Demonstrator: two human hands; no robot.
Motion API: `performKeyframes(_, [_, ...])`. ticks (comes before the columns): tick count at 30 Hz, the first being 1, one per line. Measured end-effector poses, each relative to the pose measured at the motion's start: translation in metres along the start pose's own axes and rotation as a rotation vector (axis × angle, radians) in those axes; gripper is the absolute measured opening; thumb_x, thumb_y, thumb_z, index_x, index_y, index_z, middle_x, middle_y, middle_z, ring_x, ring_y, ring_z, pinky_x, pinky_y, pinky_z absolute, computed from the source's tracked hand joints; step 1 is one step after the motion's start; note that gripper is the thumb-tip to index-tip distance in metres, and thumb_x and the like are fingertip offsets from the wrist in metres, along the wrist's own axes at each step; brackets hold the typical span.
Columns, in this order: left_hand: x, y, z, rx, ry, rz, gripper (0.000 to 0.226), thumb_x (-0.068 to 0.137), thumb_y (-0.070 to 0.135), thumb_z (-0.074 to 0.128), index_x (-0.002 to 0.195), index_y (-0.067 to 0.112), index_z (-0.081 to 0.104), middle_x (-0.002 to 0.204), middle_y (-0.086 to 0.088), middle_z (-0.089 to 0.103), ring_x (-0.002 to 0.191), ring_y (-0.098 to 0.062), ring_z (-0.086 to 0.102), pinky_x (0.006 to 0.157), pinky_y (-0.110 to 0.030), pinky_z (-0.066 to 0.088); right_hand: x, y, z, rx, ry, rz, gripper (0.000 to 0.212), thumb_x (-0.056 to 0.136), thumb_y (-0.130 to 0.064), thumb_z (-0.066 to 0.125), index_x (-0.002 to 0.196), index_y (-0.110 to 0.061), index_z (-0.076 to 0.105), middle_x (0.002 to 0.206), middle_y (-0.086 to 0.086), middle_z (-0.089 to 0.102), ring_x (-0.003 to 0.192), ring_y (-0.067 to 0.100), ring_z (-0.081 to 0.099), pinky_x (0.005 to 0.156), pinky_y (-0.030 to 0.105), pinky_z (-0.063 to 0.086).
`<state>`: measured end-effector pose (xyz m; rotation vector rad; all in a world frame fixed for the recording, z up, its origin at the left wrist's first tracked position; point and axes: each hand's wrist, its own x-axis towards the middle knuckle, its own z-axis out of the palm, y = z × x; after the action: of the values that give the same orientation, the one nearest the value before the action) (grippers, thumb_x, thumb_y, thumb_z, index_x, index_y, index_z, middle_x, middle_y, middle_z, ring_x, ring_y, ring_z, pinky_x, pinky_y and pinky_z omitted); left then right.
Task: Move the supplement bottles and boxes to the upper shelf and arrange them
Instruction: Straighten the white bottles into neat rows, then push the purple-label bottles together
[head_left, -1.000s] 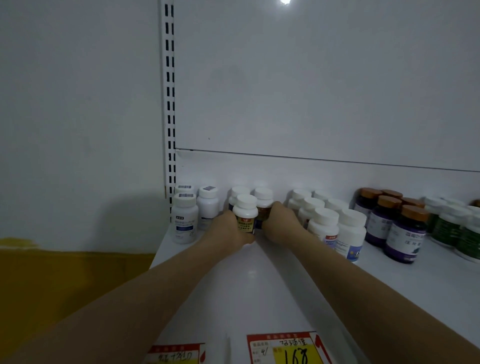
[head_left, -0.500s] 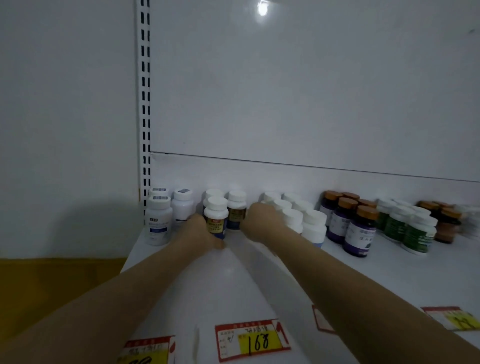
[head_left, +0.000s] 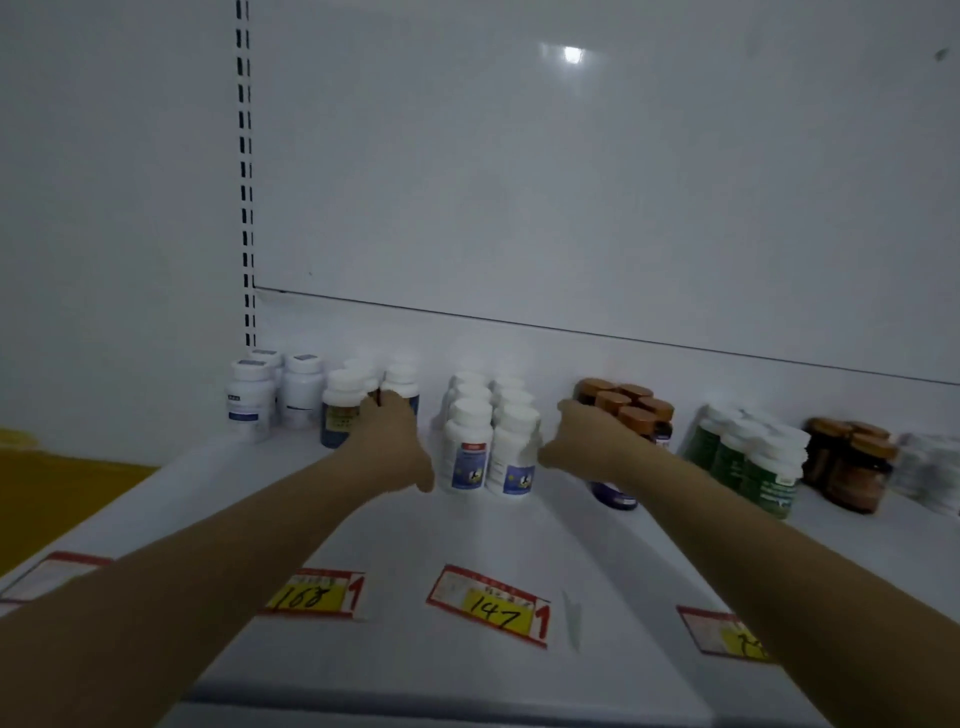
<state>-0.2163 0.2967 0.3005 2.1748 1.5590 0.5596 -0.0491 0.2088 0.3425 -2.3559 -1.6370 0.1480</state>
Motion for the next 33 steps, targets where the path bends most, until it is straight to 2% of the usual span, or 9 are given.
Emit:
performKeyframes(4, [-0.008, 0.020, 0.022, -0.182, -0.166, 0.040, 0.081, 0.064, 0.021, 0.085, 0.132, 0.009, 0.043, 0.131, -0.007, 0.055, 0.112, -0.020, 0.055, 0.085, -0.024, 0.047, 0.012, 0.018, 0.028, 0.150, -0.144, 0.000, 0.070, 0.080, -0.037, 0.070, 0.135, -0.007, 0.040, 0.132, 0.013, 0.054, 0.112, 0.025, 0.057, 0.095, 0.032, 0.047])
performKeyframes(9, [0.000, 0.025, 0.035, -0.221, -0.142, 0.133, 0.047, 0.072, 0.011, 0.077, 0.115, 0.015, 0.059, 0.099, 0.003, 0.060, 0.100, -0.016, 0.061, 0.078, -0.021, 0.042, 0.020, 0.013, 0.036, 0.069, -0.168, -0.175, 0.046, 0.084, -0.026, 0.064, 0.127, -0.011, 0.055, 0.127, 0.012, 0.059, 0.113, 0.027, 0.058, 0.099, 0.038, 0.048])
performKeyframes(16, [0.005, 0.021, 0.033, -0.251, -0.198, 0.134, 0.050, 0.078, 0.008, 0.072, 0.125, 0.012, 0.054, 0.124, -0.005, 0.061, 0.096, -0.011, 0.051, 0.084, -0.020, 0.037, 0.024, 0.015, 0.036, 0.127, -0.178, -0.193, 0.043, 0.087, -0.018, 0.063, 0.128, -0.008, 0.056, 0.130, 0.013, 0.058, 0.116, 0.028, 0.056, 0.102, 0.040, 0.045])
performKeyframes(21, [0.005, 0.019, 0.036, -0.282, -0.189, 0.105, 0.052, 0.073, 0.011, 0.077, 0.121, 0.011, 0.058, 0.122, -0.006, 0.063, 0.104, -0.018, 0.059, 0.087, -0.024, 0.044, 0.026, 0.013, 0.038, 0.129, -0.182, -0.143, 0.055, 0.080, -0.024, 0.072, 0.130, -0.010, 0.053, 0.129, 0.010, 0.059, 0.115, 0.025, 0.057, 0.101, 0.036, 0.046])
performKeyframes(25, [-0.005, 0.020, 0.030, -0.259, -0.183, 0.043, 0.053, 0.073, 0.010, 0.077, 0.120, 0.004, 0.055, 0.117, -0.004, 0.063, 0.105, -0.020, 0.060, 0.087, -0.025, 0.047, 0.014, 0.014, 0.016, 0.155, -0.144, -0.076, 0.074, 0.079, -0.030, 0.073, 0.139, -0.007, 0.036, 0.139, 0.009, 0.049, 0.122, 0.024, 0.051, 0.099, 0.031, 0.042])
performKeyframes(27, [-0.014, 0.028, 0.017, -0.190, -0.129, 0.012, 0.068, 0.075, 0.013, 0.076, 0.131, -0.001, 0.039, 0.127, -0.009, 0.054, 0.112, -0.021, 0.053, 0.088, -0.025, 0.043, 0.008, 0.016, -0.007, 0.153, -0.079, -0.084, 0.078, 0.079, -0.032, 0.073, 0.142, -0.008, 0.032, 0.142, 0.008, 0.046, 0.124, 0.024, 0.049, 0.100, 0.032, 0.040])
performKeyframes(29, [-0.018, 0.040, 0.008, -0.082, 0.058, 0.089, 0.098, 0.075, 0.020, 0.077, 0.146, -0.003, 0.012, 0.150, -0.017, 0.028, 0.137, -0.027, 0.032, 0.107, -0.030, 0.032, 0.001, 0.020, -0.035, 0.204, -0.004, -0.104, 0.079, 0.081, -0.029, 0.071, 0.144, -0.009, 0.029, 0.145, 0.008, 0.043, 0.127, 0.025, 0.047, 0.102, 0.033, 0.039])
performKeyframes(31, [-0.027, 0.063, 0.007, -0.026, 0.313, 0.353, 0.106, 0.077, 0.025, 0.074, 0.148, 0.000, -0.001, 0.157, -0.019, 0.004, 0.147, -0.029, 0.005, 0.118, -0.032, 0.011, -0.006, 0.027, -0.062, 0.265, 0.081, -0.109, 0.080, 0.083, -0.023, 0.069, 0.148, -0.011, 0.023, 0.151, 0.005, 0.037, 0.134, 0.024, 0.041, 0.105, 0.032, 0.037])
performKeyframes(33, [-0.037, 0.093, 0.019, -0.041, 0.395, 0.588, 0.101, 0.081, 0.024, 0.070, 0.149, 0.002, -0.001, 0.158, -0.015, -0.002, 0.147, -0.026, -0.001, 0.119, -0.033, 0.007, -0.010, 0.041, -0.082, 0.266, 0.170, -0.094, 0.080, 0.084, -0.019, 0.068, 0.149, -0.010, 0.023, 0.152, 0.005, 0.035, 0.136, 0.024, 0.039, 0.108, 0.033, 0.037])
